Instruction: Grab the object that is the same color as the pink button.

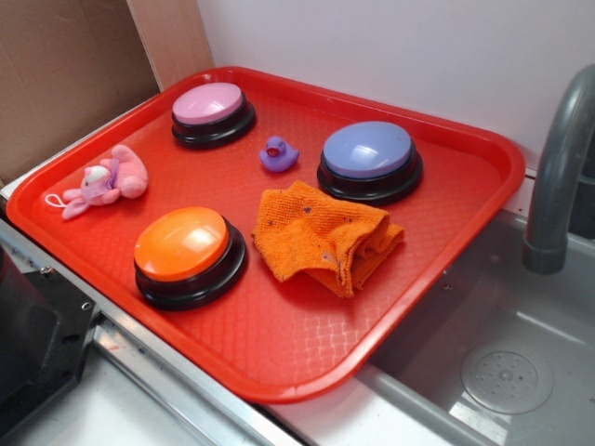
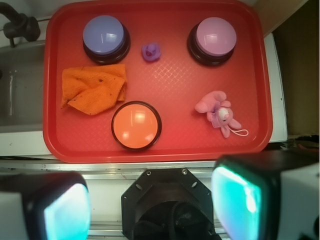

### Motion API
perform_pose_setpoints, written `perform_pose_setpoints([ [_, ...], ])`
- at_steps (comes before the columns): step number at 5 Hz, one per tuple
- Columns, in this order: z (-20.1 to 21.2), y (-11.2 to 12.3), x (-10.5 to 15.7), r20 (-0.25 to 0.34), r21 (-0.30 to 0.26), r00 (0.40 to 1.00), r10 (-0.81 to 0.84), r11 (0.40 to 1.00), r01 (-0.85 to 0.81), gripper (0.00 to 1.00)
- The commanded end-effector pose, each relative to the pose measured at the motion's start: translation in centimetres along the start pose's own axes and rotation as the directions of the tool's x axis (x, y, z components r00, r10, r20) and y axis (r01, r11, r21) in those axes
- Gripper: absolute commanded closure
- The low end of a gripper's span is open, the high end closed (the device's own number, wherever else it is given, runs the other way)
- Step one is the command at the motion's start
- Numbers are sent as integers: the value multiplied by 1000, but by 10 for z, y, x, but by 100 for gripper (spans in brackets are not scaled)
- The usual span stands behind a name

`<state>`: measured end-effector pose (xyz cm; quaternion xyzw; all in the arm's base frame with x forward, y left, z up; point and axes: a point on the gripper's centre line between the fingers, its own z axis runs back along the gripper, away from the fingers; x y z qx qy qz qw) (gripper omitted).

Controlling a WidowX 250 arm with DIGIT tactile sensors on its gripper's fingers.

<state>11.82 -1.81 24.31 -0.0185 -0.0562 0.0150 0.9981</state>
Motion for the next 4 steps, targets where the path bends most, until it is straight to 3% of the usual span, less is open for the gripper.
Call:
perform_pose_setpoints([
  [1,0,0,0,0,0,1000,0,1000,0,0],
  [3,5,22,24,-7,47,1000,-13,999,13,0],
  [4,-6,37,38,-52,71,997,-50,996,54,0],
])
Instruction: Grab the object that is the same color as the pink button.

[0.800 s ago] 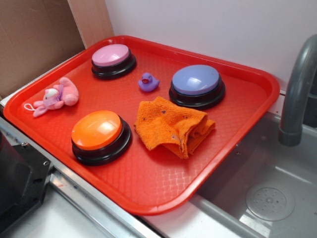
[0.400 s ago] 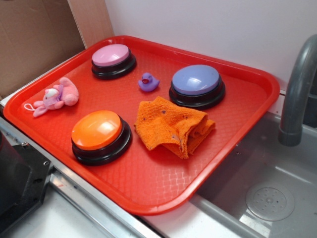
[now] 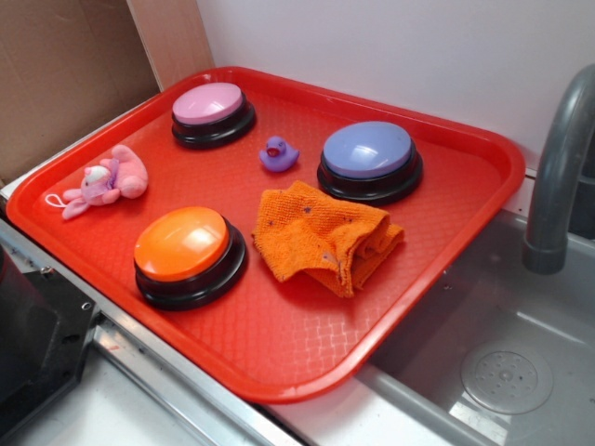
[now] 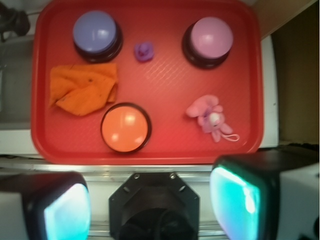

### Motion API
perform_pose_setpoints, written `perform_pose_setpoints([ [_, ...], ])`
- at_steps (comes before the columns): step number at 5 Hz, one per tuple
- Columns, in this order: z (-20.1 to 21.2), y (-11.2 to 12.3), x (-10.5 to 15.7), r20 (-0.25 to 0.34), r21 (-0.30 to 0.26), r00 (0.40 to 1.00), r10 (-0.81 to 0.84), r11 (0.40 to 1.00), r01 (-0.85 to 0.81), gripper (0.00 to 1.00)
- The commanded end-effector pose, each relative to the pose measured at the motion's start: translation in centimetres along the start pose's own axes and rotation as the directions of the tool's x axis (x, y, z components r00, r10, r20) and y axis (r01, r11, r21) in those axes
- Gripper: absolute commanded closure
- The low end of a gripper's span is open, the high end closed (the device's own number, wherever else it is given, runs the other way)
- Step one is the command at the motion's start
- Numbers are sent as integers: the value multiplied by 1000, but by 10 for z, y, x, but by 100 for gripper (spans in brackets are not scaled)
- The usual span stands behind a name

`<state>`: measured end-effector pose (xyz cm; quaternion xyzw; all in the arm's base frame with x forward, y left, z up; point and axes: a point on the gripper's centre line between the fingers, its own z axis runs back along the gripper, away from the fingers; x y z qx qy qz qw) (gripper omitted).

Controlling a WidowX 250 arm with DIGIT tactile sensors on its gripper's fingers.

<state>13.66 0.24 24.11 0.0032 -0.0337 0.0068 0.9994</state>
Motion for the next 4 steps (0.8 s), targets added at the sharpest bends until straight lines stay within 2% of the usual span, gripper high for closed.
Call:
perform_pose_setpoints([
  [1,-21,37,25,-77,39,958,-275,960,278,0],
  [2,-51,61,34,-105,41,913,-394,916,400,0],
  [3,-79,83,35,-95,26,895,-437,897,441,0],
  [4,-107,98,31,-101,-16,891,-443,896,444,0],
])
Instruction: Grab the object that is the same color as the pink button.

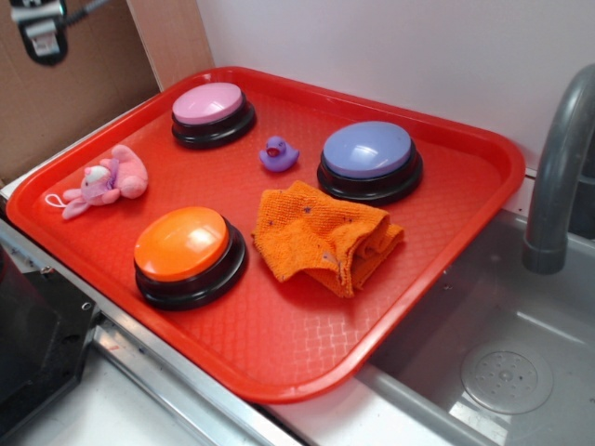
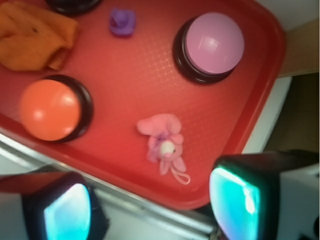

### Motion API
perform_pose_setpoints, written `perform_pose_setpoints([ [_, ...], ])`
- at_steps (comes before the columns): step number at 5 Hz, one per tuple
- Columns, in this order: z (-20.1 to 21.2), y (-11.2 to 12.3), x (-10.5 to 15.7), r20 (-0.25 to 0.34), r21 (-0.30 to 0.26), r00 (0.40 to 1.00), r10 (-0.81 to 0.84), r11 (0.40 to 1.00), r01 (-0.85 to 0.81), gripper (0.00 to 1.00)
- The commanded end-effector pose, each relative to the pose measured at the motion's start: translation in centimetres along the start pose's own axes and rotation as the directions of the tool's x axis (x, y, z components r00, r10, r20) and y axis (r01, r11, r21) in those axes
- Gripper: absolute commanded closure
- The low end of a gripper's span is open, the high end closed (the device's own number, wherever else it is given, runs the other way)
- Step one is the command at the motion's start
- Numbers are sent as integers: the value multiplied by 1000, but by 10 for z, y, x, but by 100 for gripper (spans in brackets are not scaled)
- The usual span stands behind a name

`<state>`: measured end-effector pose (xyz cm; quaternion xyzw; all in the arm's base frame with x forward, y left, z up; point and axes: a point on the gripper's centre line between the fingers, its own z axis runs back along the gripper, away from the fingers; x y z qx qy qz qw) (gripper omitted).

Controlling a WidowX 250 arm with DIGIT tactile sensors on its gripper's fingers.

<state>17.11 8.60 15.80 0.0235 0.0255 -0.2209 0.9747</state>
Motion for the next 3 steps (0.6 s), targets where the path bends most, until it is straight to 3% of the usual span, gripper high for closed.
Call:
perform_pose_setpoints([
  [1,-53,21,-17,-74,-37,997,35,999,-38,0],
  [3,-97,15,0,-188,4,982,32,999,-32,0],
])
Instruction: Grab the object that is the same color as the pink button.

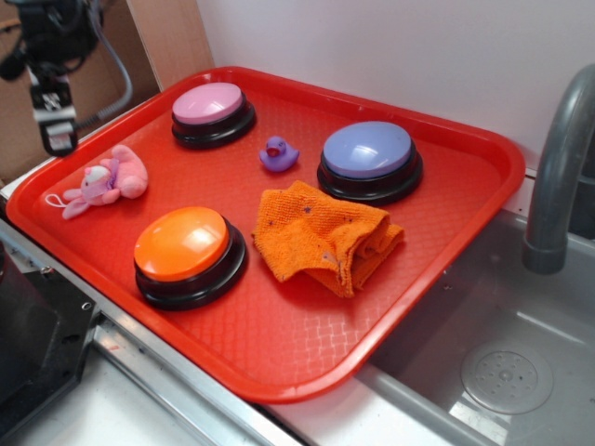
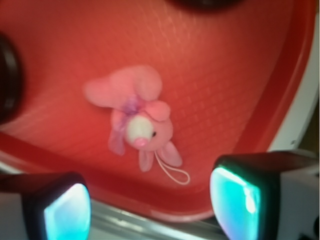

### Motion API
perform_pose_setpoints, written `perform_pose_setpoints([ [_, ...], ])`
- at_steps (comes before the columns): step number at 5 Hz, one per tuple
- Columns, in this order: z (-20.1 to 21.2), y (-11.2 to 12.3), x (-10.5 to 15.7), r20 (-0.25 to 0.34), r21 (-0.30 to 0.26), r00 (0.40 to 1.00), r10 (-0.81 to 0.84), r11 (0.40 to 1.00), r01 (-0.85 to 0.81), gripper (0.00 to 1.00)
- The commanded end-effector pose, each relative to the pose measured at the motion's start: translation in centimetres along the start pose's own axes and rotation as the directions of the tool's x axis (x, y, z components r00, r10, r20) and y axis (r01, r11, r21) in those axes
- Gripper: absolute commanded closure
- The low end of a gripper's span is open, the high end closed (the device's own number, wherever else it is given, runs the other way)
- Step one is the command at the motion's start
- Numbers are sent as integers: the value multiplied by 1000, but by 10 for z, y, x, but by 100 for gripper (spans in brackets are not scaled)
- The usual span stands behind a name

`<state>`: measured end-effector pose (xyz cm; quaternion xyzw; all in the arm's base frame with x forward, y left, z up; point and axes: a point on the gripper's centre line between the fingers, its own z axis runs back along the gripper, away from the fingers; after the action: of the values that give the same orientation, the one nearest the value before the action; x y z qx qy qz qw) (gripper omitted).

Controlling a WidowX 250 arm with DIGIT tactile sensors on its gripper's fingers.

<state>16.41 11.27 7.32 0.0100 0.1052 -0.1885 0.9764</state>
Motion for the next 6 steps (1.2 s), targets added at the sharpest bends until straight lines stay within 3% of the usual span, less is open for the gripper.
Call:
perform_pose_setpoints([
  [1,-24,-5,21,-13,56,1000,-17,998,18,0],
  [4,-40,-3,24,-95,50,995,-6,999,11,0],
  [5,-49,-5,28,-118,51,993,4,999,2,13],
  [6,-55,-6,32,-133,46,991,22,999,-16,100],
])
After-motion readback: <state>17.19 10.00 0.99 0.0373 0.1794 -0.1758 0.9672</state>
